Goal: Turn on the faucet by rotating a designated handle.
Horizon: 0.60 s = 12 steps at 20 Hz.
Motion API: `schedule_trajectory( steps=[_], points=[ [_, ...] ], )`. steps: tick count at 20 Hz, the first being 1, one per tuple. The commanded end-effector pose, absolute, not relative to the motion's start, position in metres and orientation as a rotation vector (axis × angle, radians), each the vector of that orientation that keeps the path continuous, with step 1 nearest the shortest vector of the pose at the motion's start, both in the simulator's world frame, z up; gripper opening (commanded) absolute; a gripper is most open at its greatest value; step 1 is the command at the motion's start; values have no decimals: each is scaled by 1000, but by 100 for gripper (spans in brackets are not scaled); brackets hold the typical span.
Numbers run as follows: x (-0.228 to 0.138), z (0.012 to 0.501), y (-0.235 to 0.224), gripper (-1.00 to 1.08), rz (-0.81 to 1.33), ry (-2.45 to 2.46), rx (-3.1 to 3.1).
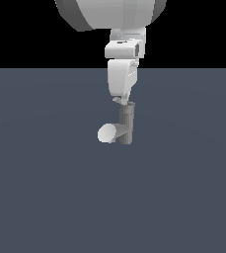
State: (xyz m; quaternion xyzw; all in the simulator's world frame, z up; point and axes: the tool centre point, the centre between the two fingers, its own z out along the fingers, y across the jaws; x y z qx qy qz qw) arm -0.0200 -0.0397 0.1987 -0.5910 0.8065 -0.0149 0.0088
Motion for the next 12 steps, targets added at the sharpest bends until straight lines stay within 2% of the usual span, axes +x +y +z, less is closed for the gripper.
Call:
schedule_trajectory(
  steps=[1, 12],
  points=[
    [-14, 194, -21, -100, -34, 2501, -1878],
    [13, 186, 17, -100, -12, 2484, -1916]
  ],
)
